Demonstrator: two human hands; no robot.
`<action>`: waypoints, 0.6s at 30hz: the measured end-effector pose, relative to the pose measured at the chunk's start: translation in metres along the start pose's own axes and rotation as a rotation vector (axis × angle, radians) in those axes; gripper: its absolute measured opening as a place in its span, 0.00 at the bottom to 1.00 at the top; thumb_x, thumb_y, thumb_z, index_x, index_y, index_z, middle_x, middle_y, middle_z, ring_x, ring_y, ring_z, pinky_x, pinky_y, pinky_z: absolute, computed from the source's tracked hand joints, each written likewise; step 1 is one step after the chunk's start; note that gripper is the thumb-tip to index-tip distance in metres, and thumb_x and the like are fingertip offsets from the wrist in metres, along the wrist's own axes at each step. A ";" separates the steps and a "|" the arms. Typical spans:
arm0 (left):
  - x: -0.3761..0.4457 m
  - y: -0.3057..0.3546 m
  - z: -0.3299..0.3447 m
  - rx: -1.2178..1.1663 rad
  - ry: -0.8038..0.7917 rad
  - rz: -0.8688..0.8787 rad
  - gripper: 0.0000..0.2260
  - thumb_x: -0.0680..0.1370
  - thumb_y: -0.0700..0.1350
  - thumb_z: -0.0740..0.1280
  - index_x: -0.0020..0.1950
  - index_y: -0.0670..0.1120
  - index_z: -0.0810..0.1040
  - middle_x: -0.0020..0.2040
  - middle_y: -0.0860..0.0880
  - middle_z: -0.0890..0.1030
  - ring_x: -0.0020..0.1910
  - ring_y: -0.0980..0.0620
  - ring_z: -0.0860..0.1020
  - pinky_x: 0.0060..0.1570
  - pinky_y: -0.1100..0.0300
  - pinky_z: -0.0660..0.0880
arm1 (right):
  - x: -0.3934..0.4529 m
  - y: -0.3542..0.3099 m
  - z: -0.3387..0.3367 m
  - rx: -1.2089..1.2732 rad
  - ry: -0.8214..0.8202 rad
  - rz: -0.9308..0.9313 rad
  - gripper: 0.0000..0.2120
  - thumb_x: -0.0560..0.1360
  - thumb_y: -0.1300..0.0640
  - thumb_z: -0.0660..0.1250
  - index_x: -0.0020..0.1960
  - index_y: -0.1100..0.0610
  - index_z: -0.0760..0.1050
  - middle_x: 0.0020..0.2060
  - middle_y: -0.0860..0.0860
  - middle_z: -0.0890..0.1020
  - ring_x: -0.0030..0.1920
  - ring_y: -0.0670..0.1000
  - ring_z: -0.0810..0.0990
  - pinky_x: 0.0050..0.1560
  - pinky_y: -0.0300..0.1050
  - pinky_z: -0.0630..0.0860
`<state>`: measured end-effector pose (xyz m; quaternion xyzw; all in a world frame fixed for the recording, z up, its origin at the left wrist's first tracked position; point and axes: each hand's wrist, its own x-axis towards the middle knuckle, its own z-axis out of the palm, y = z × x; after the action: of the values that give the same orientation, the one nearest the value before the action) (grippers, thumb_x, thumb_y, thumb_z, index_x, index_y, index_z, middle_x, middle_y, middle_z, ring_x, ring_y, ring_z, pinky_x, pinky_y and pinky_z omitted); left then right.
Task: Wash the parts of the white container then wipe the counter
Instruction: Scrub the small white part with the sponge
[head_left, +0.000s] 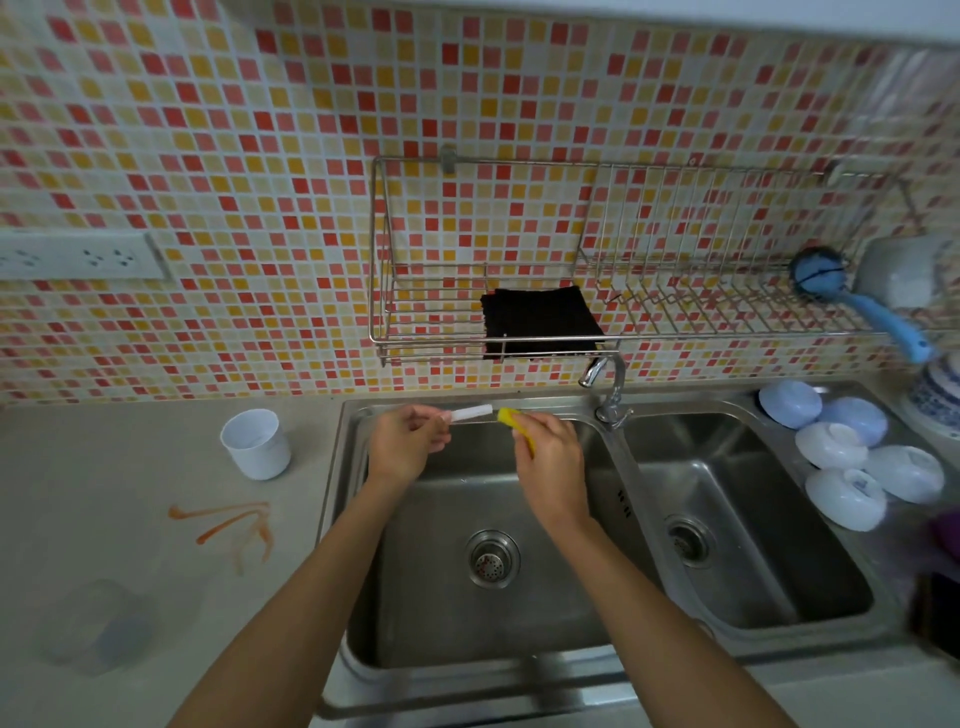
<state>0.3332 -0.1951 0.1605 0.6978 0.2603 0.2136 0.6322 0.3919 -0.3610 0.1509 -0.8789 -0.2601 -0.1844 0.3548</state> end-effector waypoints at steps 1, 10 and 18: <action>0.001 -0.001 -0.001 -0.004 0.015 -0.007 0.02 0.76 0.41 0.70 0.44 0.44 0.80 0.42 0.44 0.83 0.40 0.49 0.84 0.37 0.65 0.80 | 0.001 -0.001 -0.001 0.014 0.004 -0.002 0.14 0.74 0.64 0.70 0.58 0.57 0.80 0.50 0.51 0.82 0.52 0.51 0.77 0.56 0.30 0.64; 0.001 -0.007 -0.009 -0.002 0.043 -0.067 0.04 0.77 0.37 0.68 0.49 0.37 0.80 0.42 0.42 0.83 0.39 0.48 0.83 0.38 0.63 0.80 | -0.005 -0.006 0.005 0.175 -0.211 0.293 0.10 0.73 0.60 0.67 0.39 0.56 0.66 0.37 0.51 0.77 0.34 0.50 0.73 0.31 0.32 0.67; 0.000 -0.006 -0.018 -0.020 0.070 -0.082 0.04 0.78 0.43 0.69 0.44 0.43 0.80 0.39 0.44 0.84 0.37 0.49 0.82 0.40 0.60 0.79 | 0.010 -0.040 -0.006 0.265 -0.054 0.092 0.11 0.71 0.58 0.71 0.51 0.55 0.72 0.46 0.47 0.78 0.45 0.47 0.74 0.44 0.35 0.67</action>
<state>0.3208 -0.1809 0.1566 0.6723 0.3085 0.2145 0.6379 0.3758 -0.3375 0.1812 -0.8399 -0.2512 -0.1083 0.4687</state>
